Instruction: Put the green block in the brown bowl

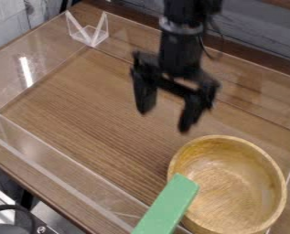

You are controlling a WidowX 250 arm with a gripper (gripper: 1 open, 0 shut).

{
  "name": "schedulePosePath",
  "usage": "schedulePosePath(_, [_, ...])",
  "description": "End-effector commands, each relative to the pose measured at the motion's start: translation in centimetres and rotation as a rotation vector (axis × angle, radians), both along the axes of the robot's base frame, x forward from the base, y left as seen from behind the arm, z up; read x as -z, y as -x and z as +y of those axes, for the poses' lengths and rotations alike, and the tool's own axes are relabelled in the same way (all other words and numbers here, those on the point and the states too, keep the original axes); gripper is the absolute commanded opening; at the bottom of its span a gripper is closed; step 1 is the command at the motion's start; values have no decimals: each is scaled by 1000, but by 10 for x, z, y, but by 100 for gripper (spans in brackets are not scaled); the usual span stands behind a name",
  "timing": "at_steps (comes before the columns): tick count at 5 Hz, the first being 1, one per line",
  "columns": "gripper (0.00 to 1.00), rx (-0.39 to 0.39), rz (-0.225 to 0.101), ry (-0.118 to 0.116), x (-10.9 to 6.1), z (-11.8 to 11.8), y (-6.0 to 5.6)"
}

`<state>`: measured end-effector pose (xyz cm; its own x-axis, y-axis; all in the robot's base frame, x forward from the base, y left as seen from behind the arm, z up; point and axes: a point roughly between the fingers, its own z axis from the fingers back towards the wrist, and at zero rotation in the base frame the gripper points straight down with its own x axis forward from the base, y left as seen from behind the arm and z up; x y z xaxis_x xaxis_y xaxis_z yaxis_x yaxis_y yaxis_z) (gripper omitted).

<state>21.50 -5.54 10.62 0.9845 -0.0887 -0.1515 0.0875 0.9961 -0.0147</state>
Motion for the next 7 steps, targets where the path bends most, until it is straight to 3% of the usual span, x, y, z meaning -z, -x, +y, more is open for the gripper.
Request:
schedulePosePath(1, [100,15,-77,4,-5,-32,34])
schedulePosePath(2, [100,9,-93,8,13,-44,37])
schedulePosePath(4, [100,-30,-106,29,51,-36,37])
schedulePosePath(6, [100,-56,-100,38,60,-25,35])
schedulePosePath(7, [0,-66,-95,45,61,-22,36])
